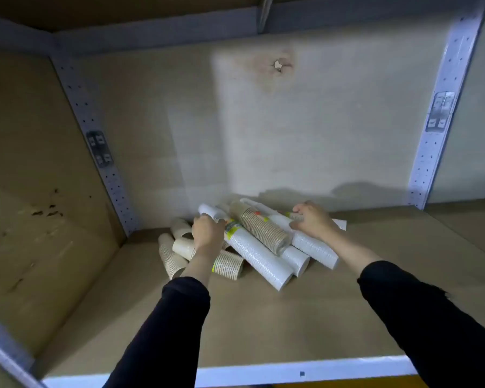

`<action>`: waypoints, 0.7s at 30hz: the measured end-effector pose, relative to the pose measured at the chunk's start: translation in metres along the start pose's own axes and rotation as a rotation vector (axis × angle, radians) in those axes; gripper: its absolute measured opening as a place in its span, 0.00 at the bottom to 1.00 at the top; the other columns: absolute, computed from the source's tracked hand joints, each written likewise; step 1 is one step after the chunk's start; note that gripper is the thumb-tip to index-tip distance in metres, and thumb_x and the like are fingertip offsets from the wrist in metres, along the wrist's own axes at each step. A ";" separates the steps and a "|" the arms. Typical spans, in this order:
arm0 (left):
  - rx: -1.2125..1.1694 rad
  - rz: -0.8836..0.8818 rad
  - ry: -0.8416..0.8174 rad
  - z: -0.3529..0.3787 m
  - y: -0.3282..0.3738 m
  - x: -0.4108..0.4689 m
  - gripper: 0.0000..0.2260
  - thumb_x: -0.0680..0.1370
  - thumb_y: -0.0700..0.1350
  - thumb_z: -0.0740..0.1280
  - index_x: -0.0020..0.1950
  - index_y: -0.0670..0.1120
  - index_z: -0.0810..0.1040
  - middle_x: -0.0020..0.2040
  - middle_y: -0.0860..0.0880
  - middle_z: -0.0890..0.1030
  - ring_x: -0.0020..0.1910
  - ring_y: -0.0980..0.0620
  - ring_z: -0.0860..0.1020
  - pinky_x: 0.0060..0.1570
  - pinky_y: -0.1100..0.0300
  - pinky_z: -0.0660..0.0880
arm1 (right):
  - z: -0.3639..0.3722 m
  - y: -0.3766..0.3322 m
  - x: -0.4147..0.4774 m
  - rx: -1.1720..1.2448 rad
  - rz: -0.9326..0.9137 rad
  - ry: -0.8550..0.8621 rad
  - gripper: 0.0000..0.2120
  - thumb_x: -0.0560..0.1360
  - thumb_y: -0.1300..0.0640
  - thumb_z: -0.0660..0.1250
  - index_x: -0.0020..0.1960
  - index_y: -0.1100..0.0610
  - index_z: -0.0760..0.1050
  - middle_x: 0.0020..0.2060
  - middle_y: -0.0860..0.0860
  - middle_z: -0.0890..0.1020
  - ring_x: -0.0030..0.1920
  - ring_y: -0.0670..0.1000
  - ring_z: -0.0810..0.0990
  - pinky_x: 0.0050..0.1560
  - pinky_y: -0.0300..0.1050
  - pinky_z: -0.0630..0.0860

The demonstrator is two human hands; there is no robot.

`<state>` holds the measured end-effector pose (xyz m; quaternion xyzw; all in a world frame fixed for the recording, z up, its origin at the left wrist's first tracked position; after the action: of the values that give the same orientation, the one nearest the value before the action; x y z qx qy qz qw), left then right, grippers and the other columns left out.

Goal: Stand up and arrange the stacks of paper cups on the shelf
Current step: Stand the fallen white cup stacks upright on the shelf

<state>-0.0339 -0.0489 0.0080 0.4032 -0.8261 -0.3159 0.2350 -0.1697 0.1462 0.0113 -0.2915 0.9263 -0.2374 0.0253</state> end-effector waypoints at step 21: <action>-0.406 -0.236 -0.035 0.000 0.005 0.022 0.25 0.69 0.52 0.72 0.57 0.34 0.78 0.56 0.37 0.81 0.55 0.39 0.80 0.56 0.52 0.77 | 0.011 0.027 0.002 0.345 0.209 -0.042 0.17 0.66 0.58 0.74 0.27 0.60 0.68 0.25 0.49 0.65 0.26 0.46 0.64 0.23 0.35 0.56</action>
<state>-0.0488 -0.0645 0.0147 0.4360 -0.6967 -0.5077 0.2582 -0.1835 0.1590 -0.0107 -0.1898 0.8964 -0.3825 0.1186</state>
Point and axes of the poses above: each hand's wrist, its own x-axis towards the middle knuckle, its own z-axis out of the palm, y = z × x, the point moved 6 cm from there along x, towards the middle knuckle
